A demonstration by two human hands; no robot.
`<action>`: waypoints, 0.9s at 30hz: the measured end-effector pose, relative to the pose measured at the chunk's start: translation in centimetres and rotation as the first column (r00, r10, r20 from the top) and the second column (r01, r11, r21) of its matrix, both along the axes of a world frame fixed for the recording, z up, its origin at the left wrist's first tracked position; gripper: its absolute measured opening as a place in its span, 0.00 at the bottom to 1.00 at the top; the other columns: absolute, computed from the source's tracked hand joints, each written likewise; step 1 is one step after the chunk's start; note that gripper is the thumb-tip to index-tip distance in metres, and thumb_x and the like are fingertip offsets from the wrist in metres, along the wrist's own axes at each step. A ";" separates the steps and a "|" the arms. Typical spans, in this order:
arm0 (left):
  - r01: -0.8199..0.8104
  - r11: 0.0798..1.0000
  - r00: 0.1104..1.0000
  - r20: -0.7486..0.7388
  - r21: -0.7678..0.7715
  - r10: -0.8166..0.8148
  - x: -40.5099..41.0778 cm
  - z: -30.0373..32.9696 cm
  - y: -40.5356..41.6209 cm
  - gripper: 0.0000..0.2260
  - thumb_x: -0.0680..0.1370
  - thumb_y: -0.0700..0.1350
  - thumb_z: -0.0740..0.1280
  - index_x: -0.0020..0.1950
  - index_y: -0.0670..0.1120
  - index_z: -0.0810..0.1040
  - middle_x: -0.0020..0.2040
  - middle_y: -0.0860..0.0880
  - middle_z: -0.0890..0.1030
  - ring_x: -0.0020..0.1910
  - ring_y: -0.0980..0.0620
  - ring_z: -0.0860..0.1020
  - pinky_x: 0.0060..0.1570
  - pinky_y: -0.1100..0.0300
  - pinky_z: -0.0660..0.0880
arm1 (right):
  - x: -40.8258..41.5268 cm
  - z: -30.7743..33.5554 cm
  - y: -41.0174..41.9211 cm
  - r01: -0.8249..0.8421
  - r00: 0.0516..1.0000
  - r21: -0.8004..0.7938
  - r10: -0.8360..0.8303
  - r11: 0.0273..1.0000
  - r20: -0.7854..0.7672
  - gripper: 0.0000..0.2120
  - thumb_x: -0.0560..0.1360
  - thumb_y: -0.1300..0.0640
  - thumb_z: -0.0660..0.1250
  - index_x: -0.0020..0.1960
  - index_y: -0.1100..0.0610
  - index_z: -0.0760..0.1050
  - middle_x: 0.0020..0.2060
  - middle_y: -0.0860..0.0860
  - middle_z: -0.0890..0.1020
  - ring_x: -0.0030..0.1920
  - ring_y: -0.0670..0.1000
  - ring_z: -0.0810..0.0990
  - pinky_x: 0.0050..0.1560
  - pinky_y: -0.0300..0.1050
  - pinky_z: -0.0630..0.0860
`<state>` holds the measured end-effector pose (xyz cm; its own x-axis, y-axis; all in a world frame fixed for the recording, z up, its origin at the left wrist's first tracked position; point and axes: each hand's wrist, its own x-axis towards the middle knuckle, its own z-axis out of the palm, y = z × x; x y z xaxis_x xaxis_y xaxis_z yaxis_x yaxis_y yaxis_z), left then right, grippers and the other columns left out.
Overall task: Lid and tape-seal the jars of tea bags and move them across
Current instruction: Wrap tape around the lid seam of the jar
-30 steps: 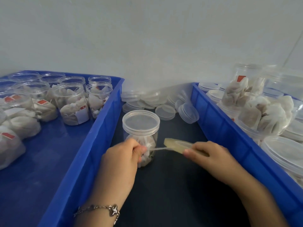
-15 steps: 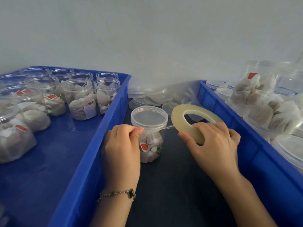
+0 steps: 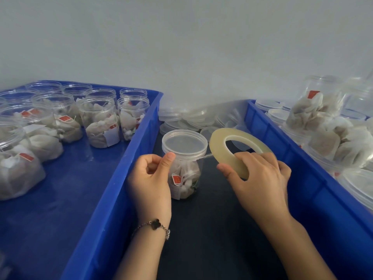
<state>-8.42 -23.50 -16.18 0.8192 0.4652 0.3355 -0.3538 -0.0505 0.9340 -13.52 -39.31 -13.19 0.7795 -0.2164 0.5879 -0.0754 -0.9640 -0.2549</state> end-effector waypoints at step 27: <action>0.044 0.919 0.999 0.002 0.392 -0.049 1.2 -1.8 -3.4 0.43 0.60 0.48 0.81 0.65 0.51 0.57 0.66 0.41 0.69 0.63 0.41 0.72 0.55 0.49 0.74 | 0.0 -0.3 0.3 0.007 0.999 -0.009 -0.007 1.000 -0.034 0.34 0.68 0.29 0.46 0.52 0.51 0.79 0.43 0.45 0.80 0.53 0.50 0.72 0.56 0.48 0.56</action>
<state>-7.26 -26.87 -17.96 0.8317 0.2561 0.4926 -0.3751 -0.3950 0.8386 -13.49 -38.96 -13.45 0.7974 -0.2168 0.5632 -0.0908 -0.9657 -0.2433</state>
